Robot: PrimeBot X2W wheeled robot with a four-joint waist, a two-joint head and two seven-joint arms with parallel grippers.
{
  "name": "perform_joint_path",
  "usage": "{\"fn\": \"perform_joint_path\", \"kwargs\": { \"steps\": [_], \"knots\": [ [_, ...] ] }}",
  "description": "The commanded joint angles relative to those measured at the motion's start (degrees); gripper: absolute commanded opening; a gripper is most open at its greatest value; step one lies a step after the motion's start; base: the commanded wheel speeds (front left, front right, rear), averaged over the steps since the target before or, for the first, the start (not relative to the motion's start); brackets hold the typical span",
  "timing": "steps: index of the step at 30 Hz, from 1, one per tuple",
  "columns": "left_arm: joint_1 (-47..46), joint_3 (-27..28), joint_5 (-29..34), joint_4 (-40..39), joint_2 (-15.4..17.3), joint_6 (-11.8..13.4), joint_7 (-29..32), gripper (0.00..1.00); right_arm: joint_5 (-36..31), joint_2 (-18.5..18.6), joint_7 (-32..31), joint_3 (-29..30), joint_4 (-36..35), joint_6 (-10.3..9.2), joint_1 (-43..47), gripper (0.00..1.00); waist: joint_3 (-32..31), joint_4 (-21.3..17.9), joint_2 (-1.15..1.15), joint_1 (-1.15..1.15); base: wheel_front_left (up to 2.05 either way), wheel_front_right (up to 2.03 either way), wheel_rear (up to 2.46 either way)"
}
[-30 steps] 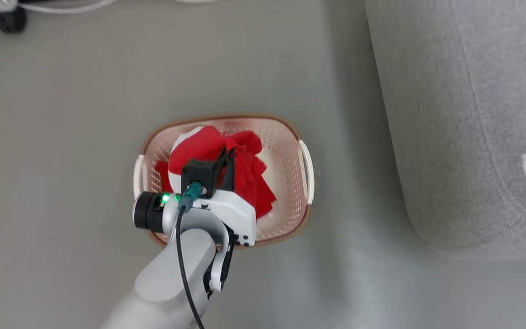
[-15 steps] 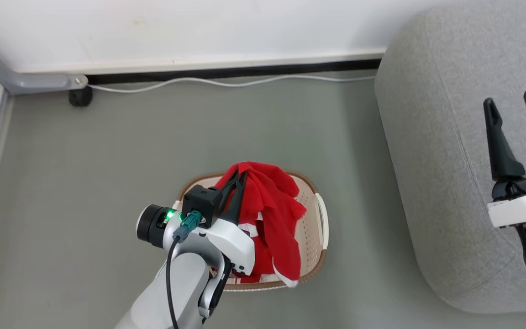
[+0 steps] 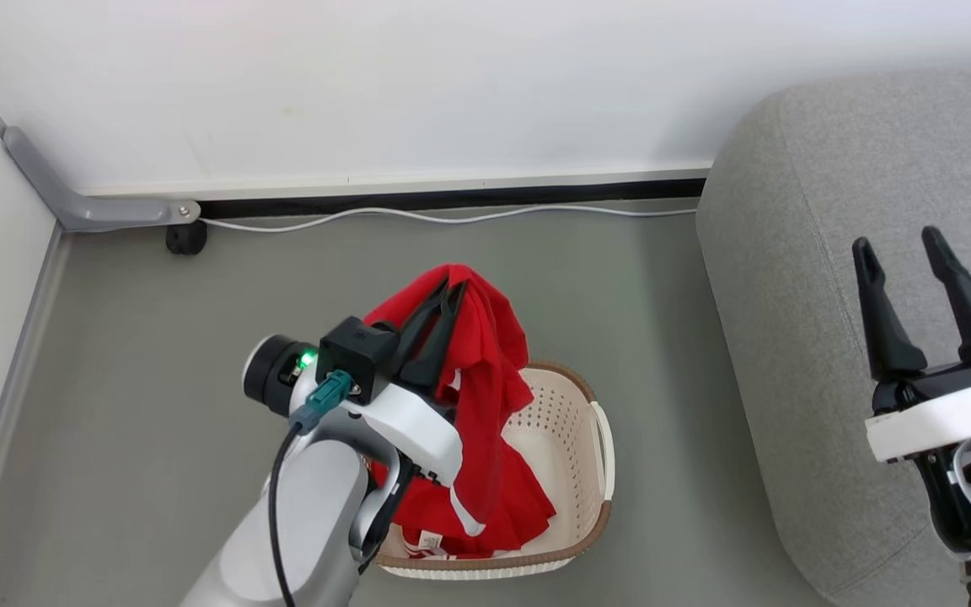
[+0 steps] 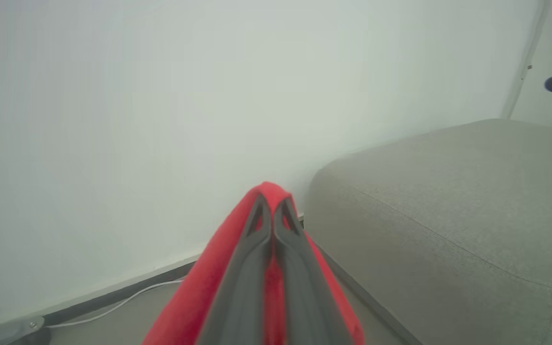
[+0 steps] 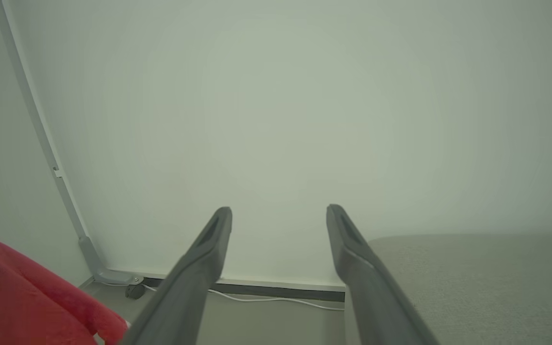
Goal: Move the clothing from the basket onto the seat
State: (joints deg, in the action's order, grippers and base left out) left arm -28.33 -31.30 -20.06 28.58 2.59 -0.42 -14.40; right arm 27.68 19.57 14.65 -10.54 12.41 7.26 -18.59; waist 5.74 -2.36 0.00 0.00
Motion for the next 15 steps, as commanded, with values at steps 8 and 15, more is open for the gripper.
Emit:
{"fn": "perform_joint_path", "kwargs": {
  "steps": [8,15],
  "knots": [
    [-6.12,3.98,3.39,-8.02,2.55,-1.44,-0.6,0.0,-1.02,-0.03,0.35,-0.54,-0.44,0.23,1.58,1.0,-0.76,0.45,0.0,0.0,0.0,0.0,0.0],
    [-10.46,4.41,4.23,-12.15,2.98,-0.59,0.17,0.0,-1.05,-0.3,0.35,-0.78,-0.05,0.23,1.57,1.0,-0.98,0.29,0.0,0.0,0.0,0.0,0.0]
  ]
}}
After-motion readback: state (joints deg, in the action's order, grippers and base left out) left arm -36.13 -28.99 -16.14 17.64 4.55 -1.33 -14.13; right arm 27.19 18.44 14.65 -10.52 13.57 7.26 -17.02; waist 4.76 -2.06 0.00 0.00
